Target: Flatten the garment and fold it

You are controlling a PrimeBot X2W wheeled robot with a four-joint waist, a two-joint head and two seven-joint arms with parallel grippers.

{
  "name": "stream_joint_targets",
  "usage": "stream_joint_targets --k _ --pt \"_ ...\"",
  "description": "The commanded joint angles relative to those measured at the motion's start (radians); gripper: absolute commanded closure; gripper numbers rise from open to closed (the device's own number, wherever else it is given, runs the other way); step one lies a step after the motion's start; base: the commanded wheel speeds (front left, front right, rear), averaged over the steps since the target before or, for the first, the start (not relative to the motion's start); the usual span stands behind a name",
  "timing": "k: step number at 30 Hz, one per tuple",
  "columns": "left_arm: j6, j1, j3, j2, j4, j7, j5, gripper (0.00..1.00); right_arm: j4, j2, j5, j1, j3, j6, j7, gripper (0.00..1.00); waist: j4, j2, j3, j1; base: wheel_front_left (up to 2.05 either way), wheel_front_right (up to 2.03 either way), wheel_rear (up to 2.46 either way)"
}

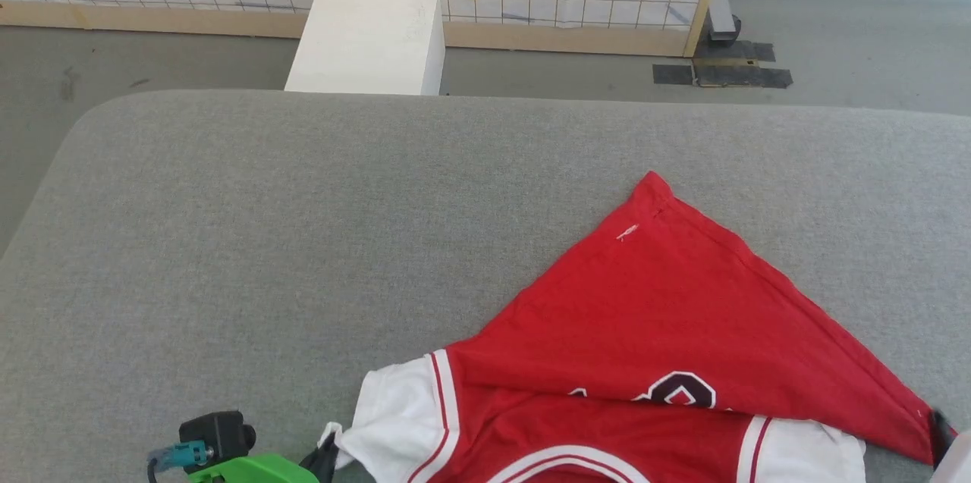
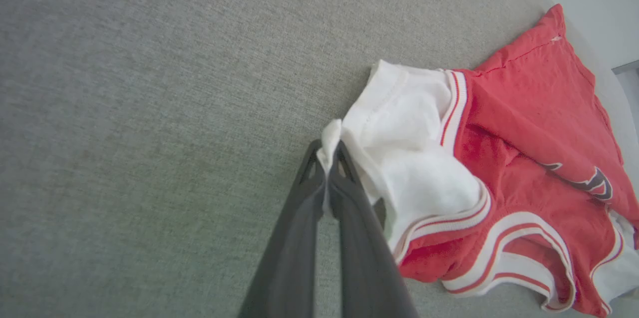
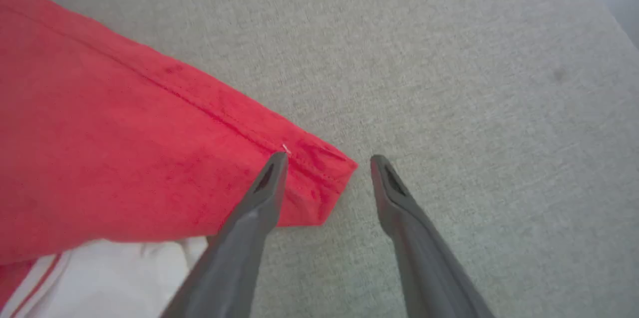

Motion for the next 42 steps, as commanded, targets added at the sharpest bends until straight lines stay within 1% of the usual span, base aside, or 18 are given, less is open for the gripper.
stream_joint_targets --k 1,2,4,6,8,12,14,16,20,25,29,34,38,41,42 --pt "0.000 0.009 -0.001 0.006 0.003 0.004 -0.007 1.00 -0.025 0.000 -0.003 -0.022 0.011 -0.002 -0.061 0.00 0.004 0.0000 0.000 0.0000 0.00 0.00 0.00" --pt "-0.001 0.008 -0.001 0.006 0.003 0.004 -0.007 1.00 -0.037 0.000 -0.005 -0.037 0.020 -0.002 -0.099 0.00 0.007 0.0000 0.001 0.0000 0.00 0.00 0.00" --pt "-0.002 0.005 -0.003 0.006 0.004 0.003 -0.008 1.00 -0.066 0.000 -0.019 -0.070 0.073 -0.002 -0.182 0.00 0.011 0.0000 0.004 0.0000 0.00 0.00 0.00" --pt "-0.003 0.002 -0.006 0.005 0.003 0.002 -0.008 1.00 -0.087 0.000 -0.037 -0.110 0.136 -0.002 -0.263 0.00 0.016 0.0000 0.011 0.0000 0.00 0.00 0.00" --pt "-0.006 -0.005 -0.009 0.004 0.003 0.001 -0.008 1.00 -0.080 -0.008 -0.051 -0.156 0.207 -0.002 -0.327 0.00 0.022 0.0000 0.023 0.0000 0.00 0.00 0.00" --pt "-0.011 -0.021 -0.014 0.002 0.009 -0.003 -0.008 1.00 -0.013 -0.069 -0.045 -0.264 0.356 -0.002 -0.420 0.00 0.035 0.0000 0.043 0.0000 0.00 0.00 0.00" --pt "-0.012 -0.030 -0.016 0.000 0.010 -0.003 -0.009 1.00 0.041 -0.103 -0.030 -0.327 0.429 -0.002 -0.440 0.00 0.043 0.0000 0.056 0.0000 0.00 0.00 0.00" --pt "-0.016 -0.040 -0.019 0.000 0.013 -0.005 -0.008 1.00 0.113 -0.139 -0.016 -0.392 0.496 -0.002 -0.436 0.00 0.054 0.0000 0.069 0.0000 0.00 0.00 0.00" --pt "-0.023 -0.064 -0.026 -0.007 0.021 -0.010 -0.010 1.00 0.267 -0.192 0.012 -0.528 0.619 -0.002 -0.384 0.00 0.081 0.0000 0.098 0.0000 0.00 0.00 0.00" --pt "-0.032 -0.092 -0.042 -0.017 0.031 -0.014 -0.008 1.00 0.442 -0.231 0.050 -0.684 0.762 -0.002 -0.242 0.00 0.122 0.0000 0.142 0.0000 0.00 0.00 0.00" --pt "-0.039 -0.113 -0.054 -0.028 0.042 -0.021 -0.008 1.00 0.543 -0.252 0.069 -0.778 0.824 -0.002 -0.128 0.00 0.156 0.0000 0.173 0.0000 0.00 0.00 0.00" --pt "-0.050 -0.133 -0.068 -0.041 0.059 -0.030 -0.009 1.00 0.638 -0.262 0.078 -0.860 0.837 -0.002 -0.019 0.00 0.190 0.0000 0.209 0.0000 0.00 0.00 0.00" --pt "-0.060 -0.149 -0.078 -0.050 0.076 -0.038 -0.010 1.00 0.711 -0.262 0.053 -0.905 0.803 -0.002 0.078 0.00 0.209 0.0000 0.231 0.0000 0.00 0.00 0.00" --pt "-0.068 -0.156 -0.082 -0.052 0.090 -0.045 -0.012 1.00 0.745 -0.257 0.031 -0.920 0.773 -0.002 0.125 0.00 0.214 0.0000 0.238 0.0000 0.00 0.00 0.00" --pt "-0.070 -0.159 -0.083 -0.053 0.095 -0.047 -0.013 1.00 0.756 -0.254 0.023 -0.921 0.758 -0.002 0.139 0.49 0.215 0.0000 0.239 0.0000 0.00 0.00 0.00"
